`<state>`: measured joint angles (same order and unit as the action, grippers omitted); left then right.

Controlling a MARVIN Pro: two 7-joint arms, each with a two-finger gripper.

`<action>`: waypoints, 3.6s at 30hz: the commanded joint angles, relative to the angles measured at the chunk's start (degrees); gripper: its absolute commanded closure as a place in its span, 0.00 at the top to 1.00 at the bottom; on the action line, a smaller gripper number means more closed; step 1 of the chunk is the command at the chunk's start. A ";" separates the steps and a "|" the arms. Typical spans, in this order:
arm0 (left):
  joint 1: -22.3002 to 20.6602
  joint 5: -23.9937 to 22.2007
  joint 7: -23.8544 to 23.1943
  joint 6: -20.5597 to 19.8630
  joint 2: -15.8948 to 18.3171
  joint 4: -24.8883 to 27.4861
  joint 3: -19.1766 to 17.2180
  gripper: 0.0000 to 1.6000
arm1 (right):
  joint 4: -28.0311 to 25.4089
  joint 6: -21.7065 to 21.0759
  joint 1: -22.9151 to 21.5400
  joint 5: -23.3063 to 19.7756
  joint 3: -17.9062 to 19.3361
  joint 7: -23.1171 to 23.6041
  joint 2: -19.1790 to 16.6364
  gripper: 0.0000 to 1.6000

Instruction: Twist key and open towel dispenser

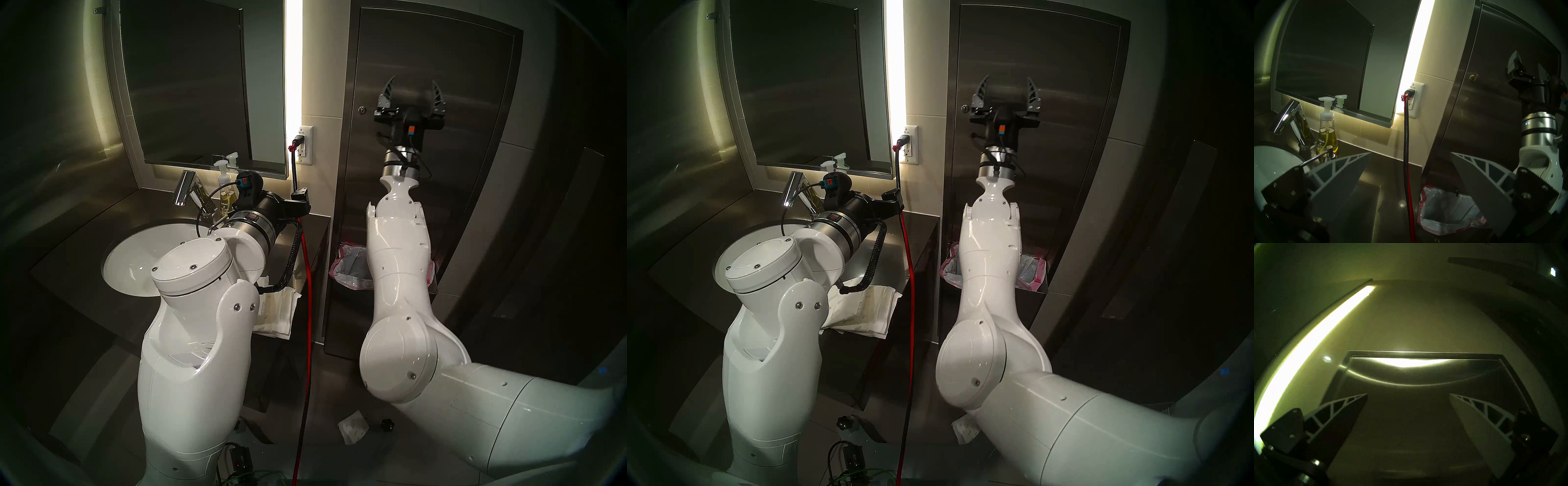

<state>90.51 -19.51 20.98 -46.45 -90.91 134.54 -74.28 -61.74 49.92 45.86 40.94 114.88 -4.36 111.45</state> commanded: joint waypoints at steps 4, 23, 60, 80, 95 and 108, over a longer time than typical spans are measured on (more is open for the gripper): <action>-0.54 0.01 0.05 0.10 0.06 0.53 -0.15 1.00 | -7.38 -5.63 6.90 -6.35 -3.43 10.17 1.07 1.00; -0.54 0.00 0.06 0.10 0.08 0.53 -0.15 1.00 | -1.40 -9.03 -0.47 -12.15 -3.08 16.79 -1.87 1.00; -0.55 0.00 0.07 0.08 0.06 0.53 -0.15 1.00 | 8.79 -5.88 -4.52 -9.30 -2.75 10.70 -4.14 0.62; -0.55 0.00 0.07 0.09 0.06 0.53 -0.15 1.00 | 15.37 -3.93 -7.70 -7.66 -2.95 8.01 -5.87 0.60; -0.55 0.00 0.06 0.09 0.06 0.53 -0.15 1.00 | 21.05 -2.92 -11.07 -6.09 -3.22 5.10 -6.65 0.49; -0.55 0.00 0.07 0.08 0.05 0.54 -0.15 1.00 | 25.16 -1.13 -12.28 -5.28 -2.97 2.63 -7.99 0.49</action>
<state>90.50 -19.51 20.98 -46.45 -90.91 134.55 -74.28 -37.17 47.61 35.65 35.36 111.87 -0.56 104.36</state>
